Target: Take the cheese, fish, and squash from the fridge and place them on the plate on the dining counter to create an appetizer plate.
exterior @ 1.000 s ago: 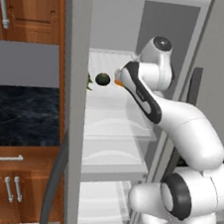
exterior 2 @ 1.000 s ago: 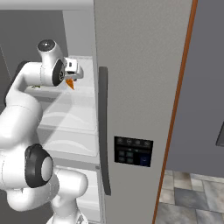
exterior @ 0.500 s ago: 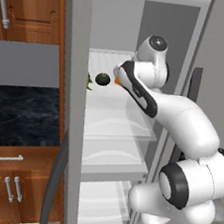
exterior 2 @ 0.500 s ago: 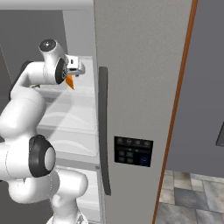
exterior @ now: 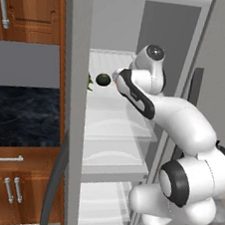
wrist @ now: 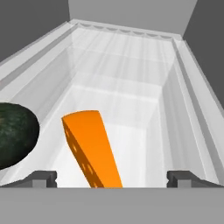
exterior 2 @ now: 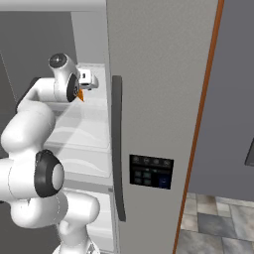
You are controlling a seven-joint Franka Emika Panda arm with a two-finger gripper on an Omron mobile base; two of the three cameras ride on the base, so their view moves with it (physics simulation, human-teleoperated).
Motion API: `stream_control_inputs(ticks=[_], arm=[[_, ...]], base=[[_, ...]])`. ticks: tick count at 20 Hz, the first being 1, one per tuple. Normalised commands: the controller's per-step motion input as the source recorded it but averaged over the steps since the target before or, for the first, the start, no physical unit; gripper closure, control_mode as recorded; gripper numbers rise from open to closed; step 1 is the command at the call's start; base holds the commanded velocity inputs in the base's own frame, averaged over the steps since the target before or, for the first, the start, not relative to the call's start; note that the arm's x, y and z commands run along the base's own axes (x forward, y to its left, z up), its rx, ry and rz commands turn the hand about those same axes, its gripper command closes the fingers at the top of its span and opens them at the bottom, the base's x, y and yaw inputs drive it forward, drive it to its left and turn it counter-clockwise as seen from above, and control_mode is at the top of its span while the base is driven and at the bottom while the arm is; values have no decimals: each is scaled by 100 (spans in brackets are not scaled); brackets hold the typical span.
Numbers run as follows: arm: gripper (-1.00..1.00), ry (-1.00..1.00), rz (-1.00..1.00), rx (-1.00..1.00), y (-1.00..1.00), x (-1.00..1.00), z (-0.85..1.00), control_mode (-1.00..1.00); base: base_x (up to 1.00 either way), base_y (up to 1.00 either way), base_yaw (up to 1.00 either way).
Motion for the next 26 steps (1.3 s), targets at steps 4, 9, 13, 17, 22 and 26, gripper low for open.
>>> stream_control_inputs(ticks=[4,9,13,17,22,26], arm=[[-100,0,0,2,0,20,-6,-100],[-100,0,0,3,0,20,-13,-100],[-100,0,0,4,0,7,-22,-100],[100,4,0,4,0,9,-32,-100],[100,1,0,2,0,3,-30,-100],[100,0,0,0,3,0,-34,-100]], base=[[0,0,0],[0,0,0],[0,0,0],[0,0,0],[0,0,0],[0,0,0]])
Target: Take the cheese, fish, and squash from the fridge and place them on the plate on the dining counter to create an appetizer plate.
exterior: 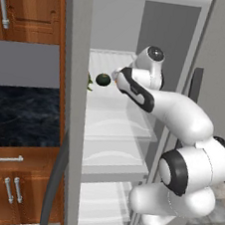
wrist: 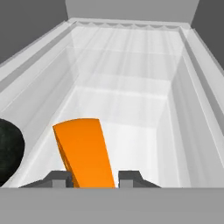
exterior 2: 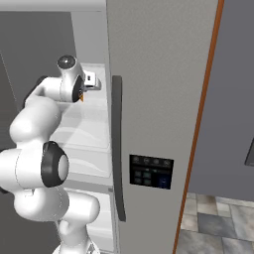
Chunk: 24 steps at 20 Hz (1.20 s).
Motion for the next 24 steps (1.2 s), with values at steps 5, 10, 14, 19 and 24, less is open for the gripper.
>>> stream_control_inputs(ticks=[5,10,14,19,24], arm=[[100,-2,0,0,12,-17,-22,-100],[100,-22,0,0,7,-76,4,-100],[100,-18,-1,0,0,-100,44,-100],[100,-4,-1,5,-1,-100,73,-100],[100,4,-2,14,-11,-100,83,-100]], base=[[0,0,0],[0,0,0],[0,0,0],[0,0,0],[0,0,0]])
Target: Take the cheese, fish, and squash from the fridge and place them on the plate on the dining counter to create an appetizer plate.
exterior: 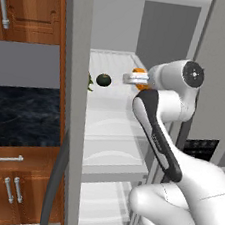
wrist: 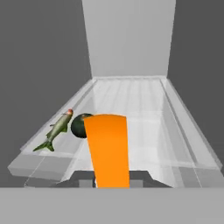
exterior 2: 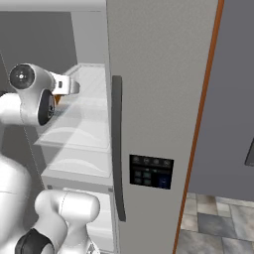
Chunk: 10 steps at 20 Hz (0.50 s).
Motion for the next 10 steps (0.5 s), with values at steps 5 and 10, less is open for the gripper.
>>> stream_control_inputs(ticks=[5,10], arm=[[100,21,-3,11,-14,-99,31,-100],[100,29,-5,1,-12,-90,-5,-100]], base=[[0,0,0],[0,0,0]])
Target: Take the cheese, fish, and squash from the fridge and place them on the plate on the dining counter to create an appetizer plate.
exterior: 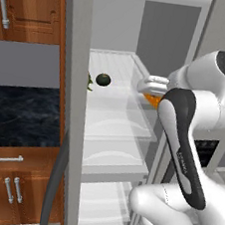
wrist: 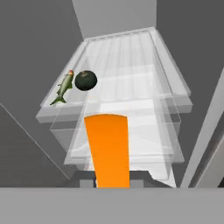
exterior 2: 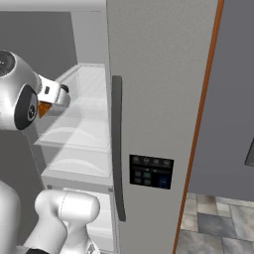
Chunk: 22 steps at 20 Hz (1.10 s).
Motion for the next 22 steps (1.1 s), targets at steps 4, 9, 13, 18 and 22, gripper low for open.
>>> stream_control_inputs(ticks=[4,9,13,18,22], arm=[[100,21,-4,0,-18,-76,-13,-100],[100,3,-3,0,-11,-46,-17,-100],[100,0,0,0,0,-9,-25,-100],[100,0,0,0,0,0,-21,-100],[100,0,0,0,0,-4,-7,100]], base=[[0,0,0],[0,0,0],[0,0,0],[0,0,0],[-8,0,0]])
